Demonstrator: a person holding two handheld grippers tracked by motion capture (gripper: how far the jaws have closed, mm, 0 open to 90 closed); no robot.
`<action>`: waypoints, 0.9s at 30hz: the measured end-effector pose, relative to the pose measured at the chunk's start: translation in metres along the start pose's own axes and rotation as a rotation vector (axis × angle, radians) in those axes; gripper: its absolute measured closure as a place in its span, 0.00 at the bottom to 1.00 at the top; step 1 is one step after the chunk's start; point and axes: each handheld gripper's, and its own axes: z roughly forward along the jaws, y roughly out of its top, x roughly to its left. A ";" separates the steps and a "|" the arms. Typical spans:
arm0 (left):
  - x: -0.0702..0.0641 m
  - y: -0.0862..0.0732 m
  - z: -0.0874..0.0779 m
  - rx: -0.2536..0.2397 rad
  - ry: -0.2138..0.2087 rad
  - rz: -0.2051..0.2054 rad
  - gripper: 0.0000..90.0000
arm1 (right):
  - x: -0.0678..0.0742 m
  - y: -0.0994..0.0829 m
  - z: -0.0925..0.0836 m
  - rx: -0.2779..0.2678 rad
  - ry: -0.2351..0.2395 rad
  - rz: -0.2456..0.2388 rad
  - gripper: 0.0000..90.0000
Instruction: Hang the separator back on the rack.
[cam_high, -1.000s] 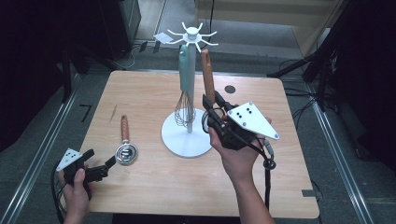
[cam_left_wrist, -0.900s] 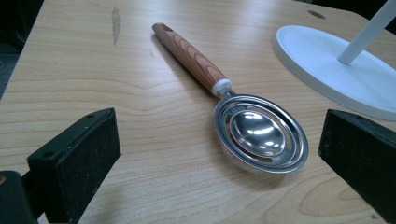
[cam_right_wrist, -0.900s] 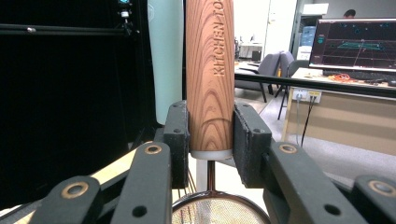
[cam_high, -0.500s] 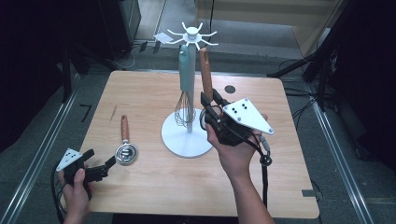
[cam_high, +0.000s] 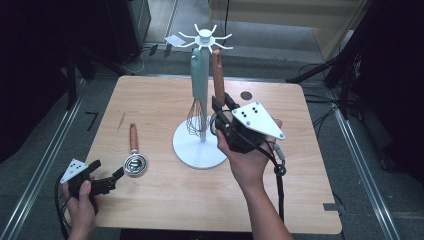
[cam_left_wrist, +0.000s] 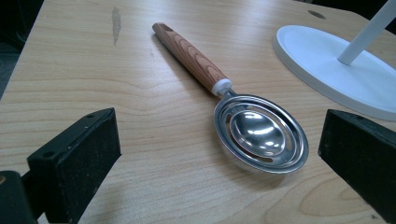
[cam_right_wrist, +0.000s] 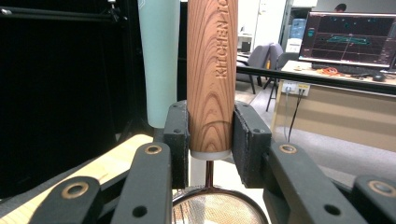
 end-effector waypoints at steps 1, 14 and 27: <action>0.000 0.000 0.000 0.000 0.000 -0.001 0.00 | 0.001 0.000 0.000 0.005 -0.006 -0.004 0.79; 0.000 0.000 0.000 0.000 -0.001 -0.002 0.00 | 0.000 -0.002 0.001 0.007 -0.062 -0.039 0.79; 0.000 0.000 0.000 0.001 0.001 -0.003 0.00 | -0.002 -0.001 0.002 0.019 -0.100 -0.033 0.79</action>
